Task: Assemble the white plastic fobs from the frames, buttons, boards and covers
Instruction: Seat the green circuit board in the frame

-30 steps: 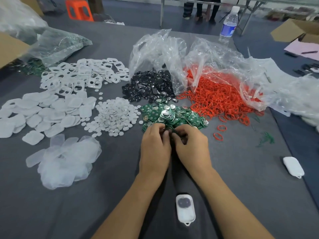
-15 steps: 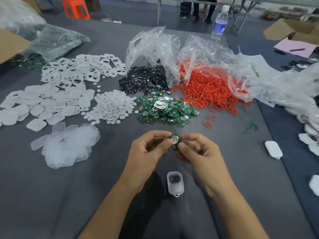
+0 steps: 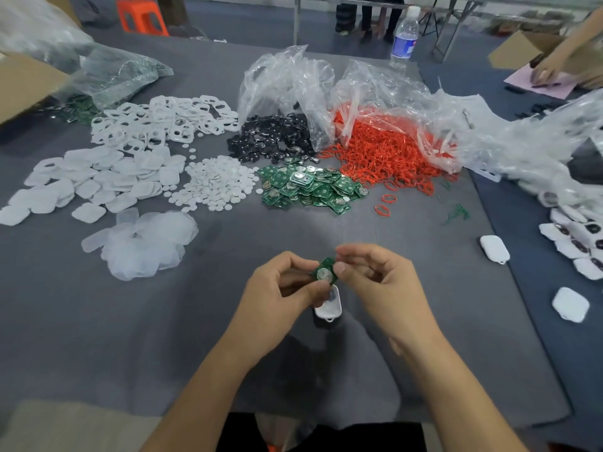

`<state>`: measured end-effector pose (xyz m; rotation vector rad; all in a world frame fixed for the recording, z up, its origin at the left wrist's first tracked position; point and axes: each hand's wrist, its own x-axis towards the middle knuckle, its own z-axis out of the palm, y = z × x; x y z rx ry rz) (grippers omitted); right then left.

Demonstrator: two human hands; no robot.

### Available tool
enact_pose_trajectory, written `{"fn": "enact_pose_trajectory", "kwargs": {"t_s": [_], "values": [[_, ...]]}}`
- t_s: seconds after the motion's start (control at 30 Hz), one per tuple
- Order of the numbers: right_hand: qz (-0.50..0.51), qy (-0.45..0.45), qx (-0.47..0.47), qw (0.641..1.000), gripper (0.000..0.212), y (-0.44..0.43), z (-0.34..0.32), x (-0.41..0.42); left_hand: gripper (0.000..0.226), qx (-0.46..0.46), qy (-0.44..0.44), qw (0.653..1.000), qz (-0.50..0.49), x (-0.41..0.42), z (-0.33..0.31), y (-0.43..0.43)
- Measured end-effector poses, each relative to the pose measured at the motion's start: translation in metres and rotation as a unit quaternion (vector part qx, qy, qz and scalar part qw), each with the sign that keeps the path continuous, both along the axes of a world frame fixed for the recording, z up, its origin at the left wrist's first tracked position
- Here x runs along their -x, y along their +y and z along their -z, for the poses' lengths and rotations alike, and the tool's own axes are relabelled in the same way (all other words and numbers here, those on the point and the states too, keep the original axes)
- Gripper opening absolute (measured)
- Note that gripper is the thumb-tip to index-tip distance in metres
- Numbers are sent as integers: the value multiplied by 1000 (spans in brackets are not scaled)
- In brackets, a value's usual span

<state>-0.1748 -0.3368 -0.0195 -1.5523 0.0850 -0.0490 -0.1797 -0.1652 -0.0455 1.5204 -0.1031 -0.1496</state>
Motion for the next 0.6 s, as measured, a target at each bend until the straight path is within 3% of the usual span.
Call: {"fn": "enact_pose_trajectory", "kwargs": {"t_s": [0.2, 0.3, 0.43, 0.6], "values": [[-37, 47, -5, 998, 17, 0, 6, 9, 22, 20, 10, 999, -40, 14, 14, -7], [-34, 58, 19, 998, 18, -3, 10, 8, 26, -78, -19, 996, -36, 16, 17, -5], [-46, 60, 43, 996, 19, -9, 12, 5, 48, -200, -74, 976, -52, 11, 14, -2], [-77, 40, 123, 989, 21, -13, 13, 6, 39, -264, -127, 955, -41, 7, 15, -1]]}}
